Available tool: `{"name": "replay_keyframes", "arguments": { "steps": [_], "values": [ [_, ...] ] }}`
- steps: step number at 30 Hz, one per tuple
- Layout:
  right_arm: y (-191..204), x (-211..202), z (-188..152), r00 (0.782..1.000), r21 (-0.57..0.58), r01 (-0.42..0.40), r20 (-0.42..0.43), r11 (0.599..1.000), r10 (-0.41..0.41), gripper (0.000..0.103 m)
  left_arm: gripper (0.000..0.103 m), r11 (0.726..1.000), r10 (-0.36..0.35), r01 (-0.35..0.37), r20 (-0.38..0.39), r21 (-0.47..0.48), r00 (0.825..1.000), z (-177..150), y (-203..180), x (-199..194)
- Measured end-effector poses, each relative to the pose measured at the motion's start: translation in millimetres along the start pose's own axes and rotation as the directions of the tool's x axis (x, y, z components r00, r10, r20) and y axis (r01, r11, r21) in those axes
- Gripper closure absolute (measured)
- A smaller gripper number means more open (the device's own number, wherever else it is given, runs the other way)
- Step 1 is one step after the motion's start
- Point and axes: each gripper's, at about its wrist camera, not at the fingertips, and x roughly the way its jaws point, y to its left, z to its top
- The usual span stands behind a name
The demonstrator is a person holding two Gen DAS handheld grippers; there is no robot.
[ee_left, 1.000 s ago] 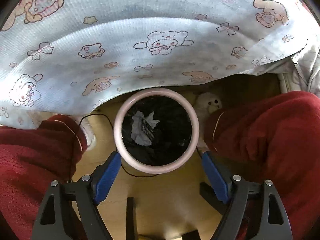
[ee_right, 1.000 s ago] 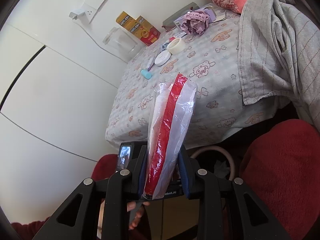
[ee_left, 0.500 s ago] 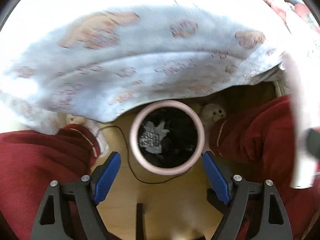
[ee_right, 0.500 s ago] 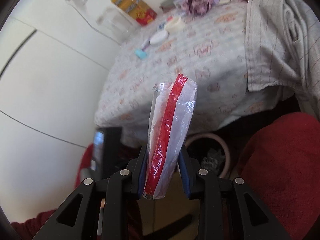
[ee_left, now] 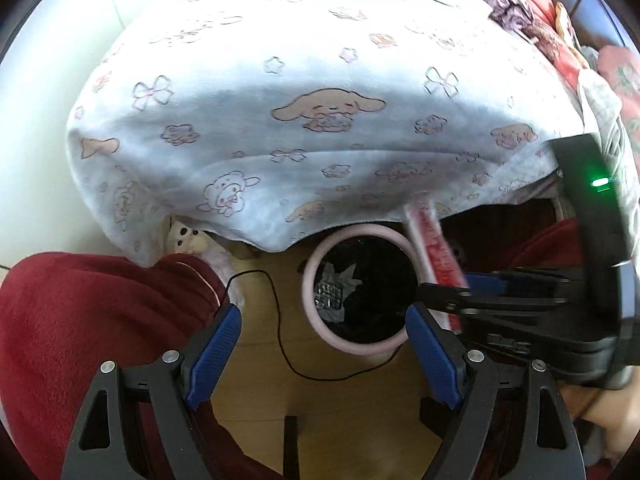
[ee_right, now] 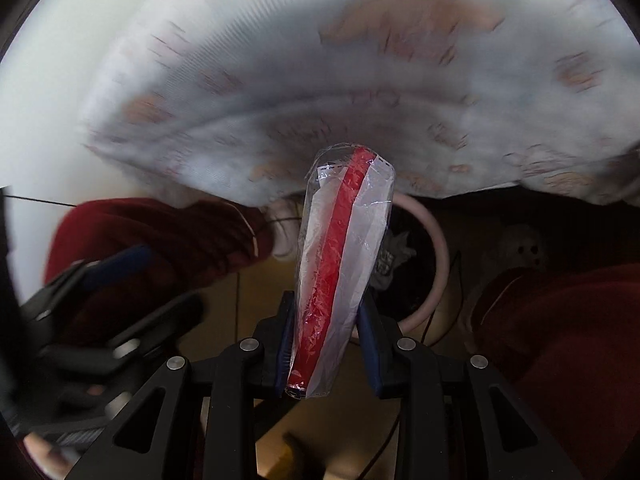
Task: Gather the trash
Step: 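Lower the plastic wrapper over the bin and open the right tool, then reach the left tool to the light-blue tube on the table and grasp it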
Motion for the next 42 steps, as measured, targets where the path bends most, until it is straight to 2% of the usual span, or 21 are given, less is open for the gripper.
{"name": "replay_keyframes", "arguments": {
  "steps": [4, 9, 17, 19, 21, 23, 24, 27, 30, 32, 34, 36, 38, 42],
  "values": [
    [2.5, 23.7, 7.6, 0.997, -0.048, 0.074, -0.029, 0.996, -0.075, 0.073, 0.018, 1.000, 0.003, -0.003, 0.001, 0.011, 1.000, -1.6, -4.5, 0.3],
    [4.5, 36.0, 11.1, 0.996, -0.047, 0.074, -0.052, 0.996, -0.077, 0.073, 0.018, 1.000, 0.000, 0.000, 0.001, 0.017, 1.000, -3.2, -3.8, -1.7],
    [11.7, 31.6, 7.6, 0.998, -0.055, 0.058, -0.020, 0.997, -0.059, 0.071, 0.018, 1.000, -0.018, 0.017, 0.019, 0.003, 1.000, -3.9, -0.3, -7.8],
    [13.6, 32.4, 7.5, 0.998, -0.059, 0.064, -0.015, 0.996, -0.065, 0.063, 0.018, 1.000, -0.008, 0.008, 0.031, -0.009, 1.000, -3.7, 2.1, -10.9],
    [13.4, 33.7, 7.9, 0.996, -0.050, 0.089, -0.016, 0.995, -0.090, 0.035, 0.018, 0.999, -0.024, 0.025, 0.035, -0.031, 0.999, -2.6, 5.7, -12.3],
    [9.8, 34.8, 9.1, 0.991, -0.025, 0.128, -0.030, 0.992, -0.128, 0.021, 0.018, 0.998, -0.029, 0.031, 0.037, -0.048, 0.999, -1.9, 9.6, -13.3],
    [8.2, 34.9, 9.5, 0.991, -0.014, 0.128, -0.032, 0.992, -0.129, 0.018, 0.018, 0.998, -0.034, 0.036, 0.040, -0.055, 0.999, -1.8, 11.6, -14.2],
    [2.5, 28.5, 9.6, 0.996, 0.029, 0.091, -0.016, 0.995, -0.090, 0.017, 0.018, 0.994, -0.068, 0.074, 0.072, -0.078, 0.995, -0.2, 18.7, -22.8],
    [-0.8, 20.8, 9.0, 0.996, 0.050, 0.093, 0.006, 0.994, -0.094, 0.016, 0.018, 0.986, -0.140, 0.152, 0.147, -0.071, 0.979, 2.4, 23.9, -43.1],
    [-1.6, 15.7, 8.2, 0.997, 0.061, 0.077, 0.018, 0.995, -0.078, 0.016, 0.018, 0.980, -0.189, 0.199, 0.226, -0.021, 0.956, 3.7, 24.4, -64.7],
    [-0.5, 9.3, 6.6, 0.997, 0.065, 0.060, 0.036, 0.996, -0.062, 0.016, 0.017, 0.975, -0.223, 0.213, 0.308, 0.066, 0.925, 6.8, 21.5, -89.6],
    [3.0, 4.1, 4.6, 0.997, 0.056, 0.046, 0.052, 0.997, -0.049, 0.015, 0.011, 0.969, -0.236, 0.189, 0.360, 0.161, 0.903, 14.8, 16.7, -109.7],
    [8.7, -0.8, 2.3, 0.997, 0.032, 0.033, 0.066, 0.999, -0.035, 0.013, 0.007, 0.956, -0.235, 0.139, 0.395, 0.257, 0.888, 29.5, 8.8, -128.9],
    [23.8, -10.5, -3.1, 0.995, -0.036, 0.029, 0.092, 0.999, -0.025, 0.012, 0.004, 0.925, -0.246, 0.095, 0.390, 0.368, 0.887, 70.9, -4.0, -146.7]
  ]
}}
